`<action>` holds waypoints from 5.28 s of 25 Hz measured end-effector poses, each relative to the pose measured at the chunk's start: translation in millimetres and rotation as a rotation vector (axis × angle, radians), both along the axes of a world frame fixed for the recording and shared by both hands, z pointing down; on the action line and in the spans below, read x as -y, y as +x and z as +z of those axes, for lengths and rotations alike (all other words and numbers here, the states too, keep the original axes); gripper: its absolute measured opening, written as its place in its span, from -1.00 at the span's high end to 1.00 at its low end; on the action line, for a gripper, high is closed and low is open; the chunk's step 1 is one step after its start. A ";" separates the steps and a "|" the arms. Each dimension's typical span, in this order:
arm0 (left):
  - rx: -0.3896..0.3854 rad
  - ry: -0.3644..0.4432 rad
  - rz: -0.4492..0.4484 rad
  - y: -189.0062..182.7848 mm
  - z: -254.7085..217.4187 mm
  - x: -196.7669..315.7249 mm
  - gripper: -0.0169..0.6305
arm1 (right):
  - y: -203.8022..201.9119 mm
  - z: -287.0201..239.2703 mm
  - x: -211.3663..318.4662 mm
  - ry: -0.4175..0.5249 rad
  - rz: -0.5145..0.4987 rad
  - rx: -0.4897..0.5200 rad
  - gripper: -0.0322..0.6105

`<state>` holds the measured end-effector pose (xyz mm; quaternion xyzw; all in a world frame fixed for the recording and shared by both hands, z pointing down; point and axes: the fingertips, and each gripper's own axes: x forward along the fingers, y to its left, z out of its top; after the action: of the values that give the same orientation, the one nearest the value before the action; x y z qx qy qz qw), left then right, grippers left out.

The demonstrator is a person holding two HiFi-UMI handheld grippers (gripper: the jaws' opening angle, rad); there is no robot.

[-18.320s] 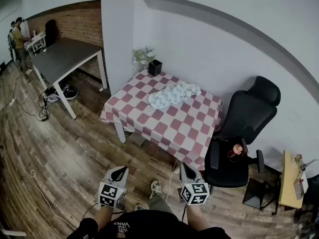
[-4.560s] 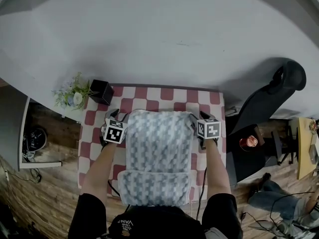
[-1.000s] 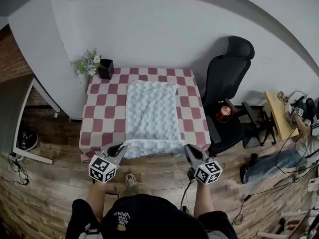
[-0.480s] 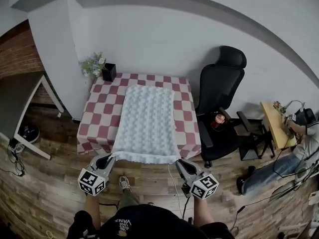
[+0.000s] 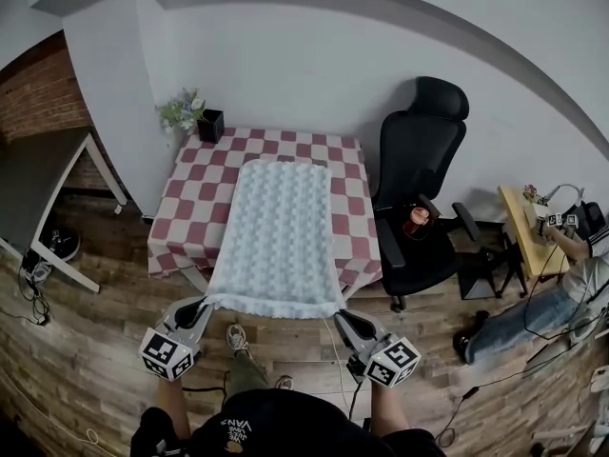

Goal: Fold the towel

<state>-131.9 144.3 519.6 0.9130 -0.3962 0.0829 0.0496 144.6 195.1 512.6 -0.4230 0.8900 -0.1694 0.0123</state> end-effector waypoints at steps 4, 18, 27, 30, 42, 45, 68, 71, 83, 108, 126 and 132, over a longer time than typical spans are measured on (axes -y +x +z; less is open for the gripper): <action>0.009 -0.004 0.010 0.4 -2.2 -16.9 0.89 | 1.7 -4.5 -14.4 0.005 -0.009 0.012 0.82; 0.005 0.023 0.038 0.2 -8.9 48.4 0.88 | 2.9 -23.0 53.7 0.031 0.052 -0.018 0.82; 0.048 0.049 0.127 14.2 -19.7 157.2 0.88 | 13.7 -40.3 152.5 0.065 0.196 -0.042 0.82; 0.064 0.059 0.171 18.6 -27.1 199.3 0.88 | 15.4 -48.5 185.1 0.080 0.252 -0.062 0.82; 0.077 0.034 0.311 33.4 -20.1 312.4 0.88 | 21.7 -55.5 280.6 0.115 0.433 -0.129 0.82; 0.081 0.009 0.315 38.7 -10.1 330.0 0.88 | 27.1 -46.7 301.4 0.090 0.429 -0.169 0.82; 0.256 -0.208 0.161 88.3 97.0 490.3 0.88 | 84.2 76.0 493.0 -0.138 0.239 -0.226 0.82; 0.283 -0.236 0.147 92.2 113.4 506.7 0.88 | 87.9 95.0 511.2 -0.168 0.225 -0.233 0.82; 0.470 -0.309 0.112 102.9 166.9 528.6 0.85 | 97.1 162.0 533.1 -0.300 0.226 -0.415 0.79; -0.005 -0.575 -0.043 47.5 157.1 537.7 -0.09 | 156.7 128.0 470.6 -0.338 0.577 -0.253 0.29; -0.006 -0.388 -0.004 -2.3 116.8 398.7 -0.09 | 92.5 120.1 335.7 -0.329 0.677 -0.136 0.29; 0.031 -0.398 0.093 0.7 127.2 342.8 -0.09 | 71.5 120.7 291.2 -0.352 0.706 -0.122 0.29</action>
<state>-131.2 -198.5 646.8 0.9011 -0.3302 0.1760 0.2190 216.1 -96.1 633.3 -0.7080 0.6463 -0.2791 -0.0556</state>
